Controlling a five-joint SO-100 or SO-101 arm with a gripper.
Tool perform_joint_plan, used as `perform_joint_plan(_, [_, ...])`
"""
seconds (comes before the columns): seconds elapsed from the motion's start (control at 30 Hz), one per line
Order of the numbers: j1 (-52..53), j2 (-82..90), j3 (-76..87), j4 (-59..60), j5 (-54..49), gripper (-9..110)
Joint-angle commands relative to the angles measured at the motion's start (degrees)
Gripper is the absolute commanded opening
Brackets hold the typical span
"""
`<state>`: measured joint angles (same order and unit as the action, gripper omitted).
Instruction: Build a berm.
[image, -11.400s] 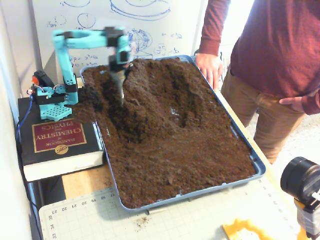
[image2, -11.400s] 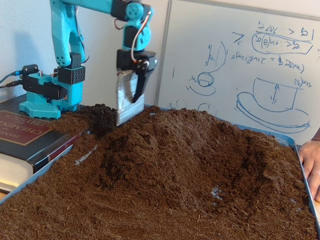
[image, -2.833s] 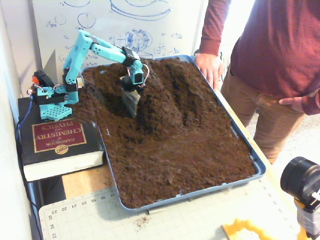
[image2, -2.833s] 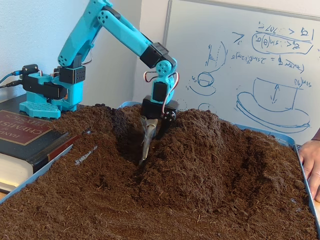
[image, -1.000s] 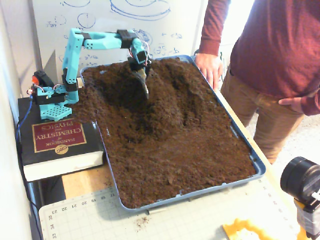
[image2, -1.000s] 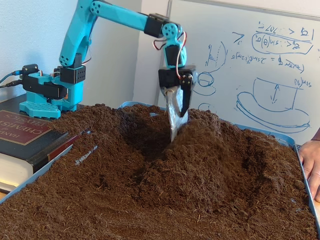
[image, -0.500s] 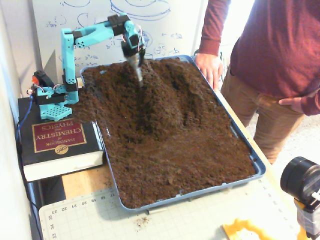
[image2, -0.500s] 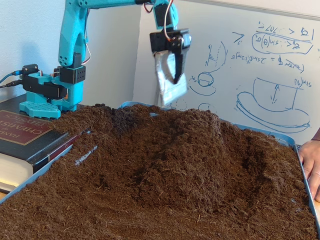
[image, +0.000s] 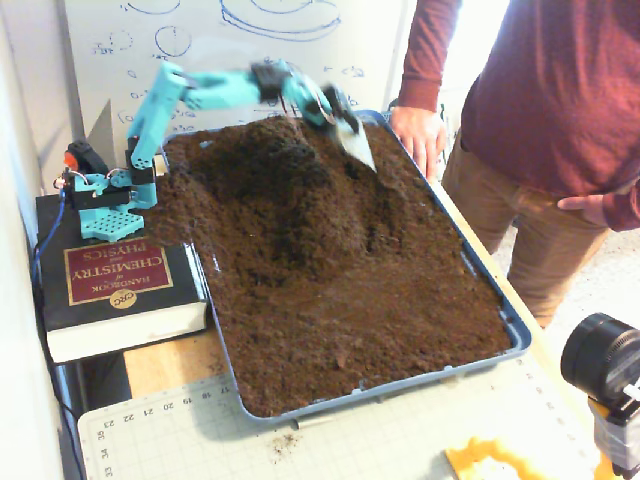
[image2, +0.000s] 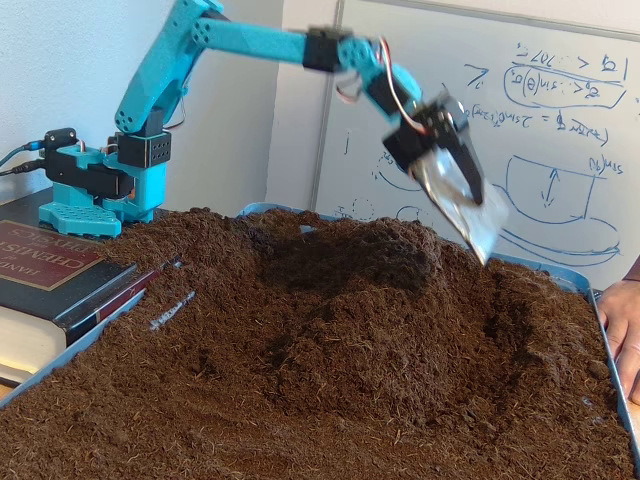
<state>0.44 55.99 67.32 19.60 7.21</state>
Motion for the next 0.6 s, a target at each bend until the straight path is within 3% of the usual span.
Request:
perform_joint_plan(0.0, [-1.58,-4.22,-6.33,-13.36,0.0,0])
perform_joint_plan(0.1, [-3.87,-10.02,-6.5,-18.19,0.09,0])
perform_joint_plan(0.57, [-4.22,-25.93,-6.15,-19.16,-0.44,0])
